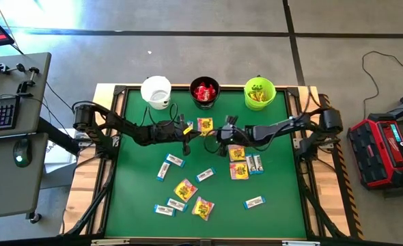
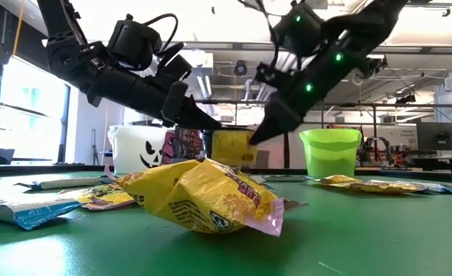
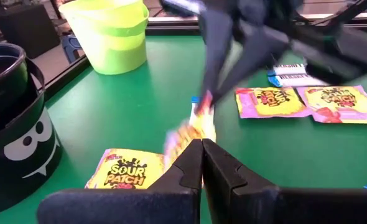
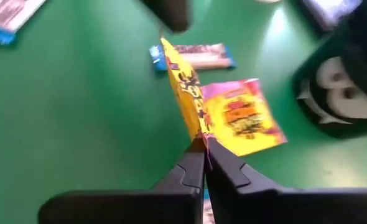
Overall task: Sort candy by brand, put in halloween buckets
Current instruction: Put the yellow candy into the green bucket
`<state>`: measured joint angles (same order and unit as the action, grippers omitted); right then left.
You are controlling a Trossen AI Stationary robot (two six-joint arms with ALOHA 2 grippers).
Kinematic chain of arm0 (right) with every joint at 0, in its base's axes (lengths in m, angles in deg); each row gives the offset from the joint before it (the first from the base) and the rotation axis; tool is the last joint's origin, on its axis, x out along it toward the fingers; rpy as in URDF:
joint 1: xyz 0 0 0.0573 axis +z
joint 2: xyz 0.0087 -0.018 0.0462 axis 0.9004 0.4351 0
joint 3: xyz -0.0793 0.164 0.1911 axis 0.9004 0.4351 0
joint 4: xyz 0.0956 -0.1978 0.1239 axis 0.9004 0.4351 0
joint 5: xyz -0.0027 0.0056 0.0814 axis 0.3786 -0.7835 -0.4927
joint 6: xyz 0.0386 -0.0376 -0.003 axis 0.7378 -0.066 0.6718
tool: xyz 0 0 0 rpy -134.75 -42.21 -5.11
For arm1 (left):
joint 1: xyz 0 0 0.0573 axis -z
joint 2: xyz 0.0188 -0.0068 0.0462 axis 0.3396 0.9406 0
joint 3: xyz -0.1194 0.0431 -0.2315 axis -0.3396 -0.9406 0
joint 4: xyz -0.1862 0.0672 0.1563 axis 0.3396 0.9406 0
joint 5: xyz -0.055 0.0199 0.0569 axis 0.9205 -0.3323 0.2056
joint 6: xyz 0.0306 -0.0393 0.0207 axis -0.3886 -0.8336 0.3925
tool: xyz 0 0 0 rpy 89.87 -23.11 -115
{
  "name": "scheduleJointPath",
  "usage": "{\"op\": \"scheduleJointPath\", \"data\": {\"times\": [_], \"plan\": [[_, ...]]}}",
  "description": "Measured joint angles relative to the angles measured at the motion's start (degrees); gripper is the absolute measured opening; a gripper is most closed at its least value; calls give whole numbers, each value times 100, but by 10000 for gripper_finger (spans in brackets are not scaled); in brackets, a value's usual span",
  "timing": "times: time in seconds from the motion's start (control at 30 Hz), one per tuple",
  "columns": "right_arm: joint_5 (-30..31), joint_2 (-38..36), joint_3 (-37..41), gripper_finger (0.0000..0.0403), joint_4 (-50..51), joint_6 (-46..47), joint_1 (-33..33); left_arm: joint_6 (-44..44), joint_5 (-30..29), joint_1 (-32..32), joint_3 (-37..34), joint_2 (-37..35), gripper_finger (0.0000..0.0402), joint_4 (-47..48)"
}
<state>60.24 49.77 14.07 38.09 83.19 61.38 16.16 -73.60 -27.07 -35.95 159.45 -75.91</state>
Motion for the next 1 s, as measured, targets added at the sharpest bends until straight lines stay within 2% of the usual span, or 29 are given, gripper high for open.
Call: {"op": "scheduleJointPath", "data": {"times": [0.33,0.6,0.77,1.0], "plan": [[1087,-1329,0,0,1049,-13,-505,-41,-2,0,0,0,0,5],[1688,-2309,0,0,1466,-15,-1160,52,-119,11,0,0,0,-21],[1738,-2584,0,0,1538,-137,-1691,246,-254,-2,0,0,0,-47],[1553,-2605,0,0,1554,-205,-2292,299,-256,-2,0,0,0,-39]]}}
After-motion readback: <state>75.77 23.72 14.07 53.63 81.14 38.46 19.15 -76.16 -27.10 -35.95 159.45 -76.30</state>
